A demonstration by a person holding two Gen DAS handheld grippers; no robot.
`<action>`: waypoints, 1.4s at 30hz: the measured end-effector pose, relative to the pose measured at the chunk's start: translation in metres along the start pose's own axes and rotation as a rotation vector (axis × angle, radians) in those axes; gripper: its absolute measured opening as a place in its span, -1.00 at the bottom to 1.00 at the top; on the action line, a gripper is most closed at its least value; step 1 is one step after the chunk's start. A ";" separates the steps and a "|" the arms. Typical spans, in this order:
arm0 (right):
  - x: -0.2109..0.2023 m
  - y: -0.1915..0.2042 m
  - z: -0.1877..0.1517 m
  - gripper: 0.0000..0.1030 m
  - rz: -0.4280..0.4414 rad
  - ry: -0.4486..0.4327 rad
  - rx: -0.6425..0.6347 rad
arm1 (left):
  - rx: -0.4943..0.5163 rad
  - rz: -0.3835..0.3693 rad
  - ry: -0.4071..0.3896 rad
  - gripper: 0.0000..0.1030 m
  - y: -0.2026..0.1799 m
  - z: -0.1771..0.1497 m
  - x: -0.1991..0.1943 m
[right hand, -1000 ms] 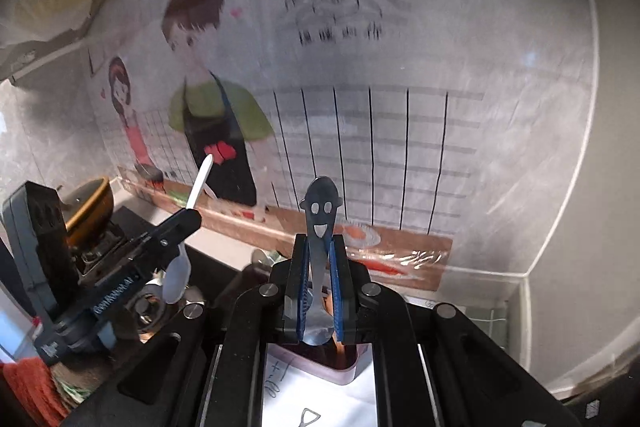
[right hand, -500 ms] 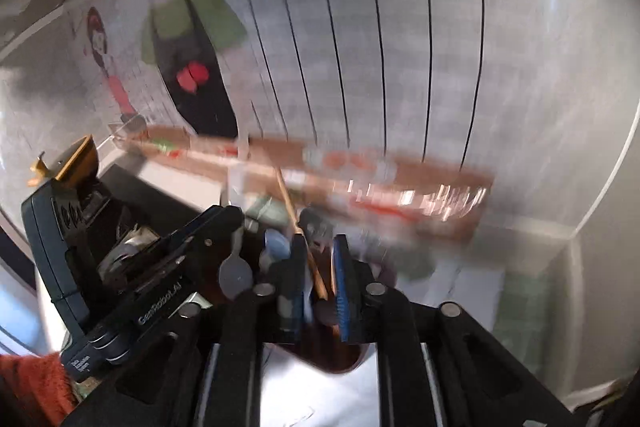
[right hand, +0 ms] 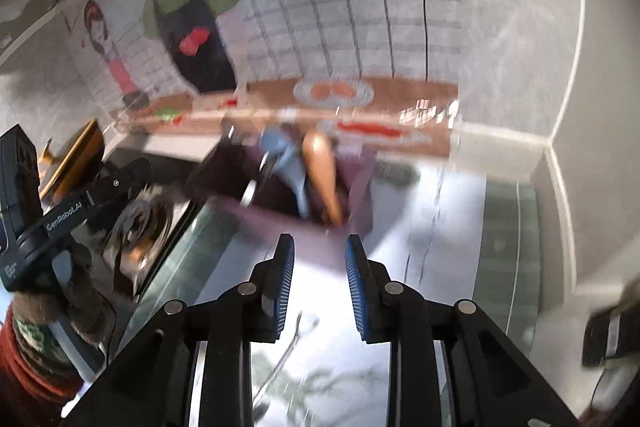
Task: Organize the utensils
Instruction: 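Lower both held spoons into the purple holder and open both grippers, then grasp the wooden chopstick with the left gripper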
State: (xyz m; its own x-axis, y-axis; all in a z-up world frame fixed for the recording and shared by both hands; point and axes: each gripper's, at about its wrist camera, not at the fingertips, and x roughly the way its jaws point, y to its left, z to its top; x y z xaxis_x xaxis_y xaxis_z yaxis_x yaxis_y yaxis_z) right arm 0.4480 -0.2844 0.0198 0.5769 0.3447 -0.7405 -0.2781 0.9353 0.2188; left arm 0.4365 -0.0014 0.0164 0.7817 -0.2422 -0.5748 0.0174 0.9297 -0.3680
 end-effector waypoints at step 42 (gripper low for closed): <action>0.026 0.102 -0.169 -0.45 0.057 0.251 0.057 | 0.134 0.126 0.199 -0.17 0.066 -0.121 -0.093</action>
State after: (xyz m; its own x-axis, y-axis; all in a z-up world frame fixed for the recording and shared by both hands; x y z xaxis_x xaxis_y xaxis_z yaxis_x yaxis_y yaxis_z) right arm 0.3049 -0.1937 -0.0847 0.3507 0.3729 -0.8590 -0.2567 0.9204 0.2948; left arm 0.2898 0.0492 -0.0429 0.6450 -0.1593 -0.7474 0.0198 0.9812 -0.1920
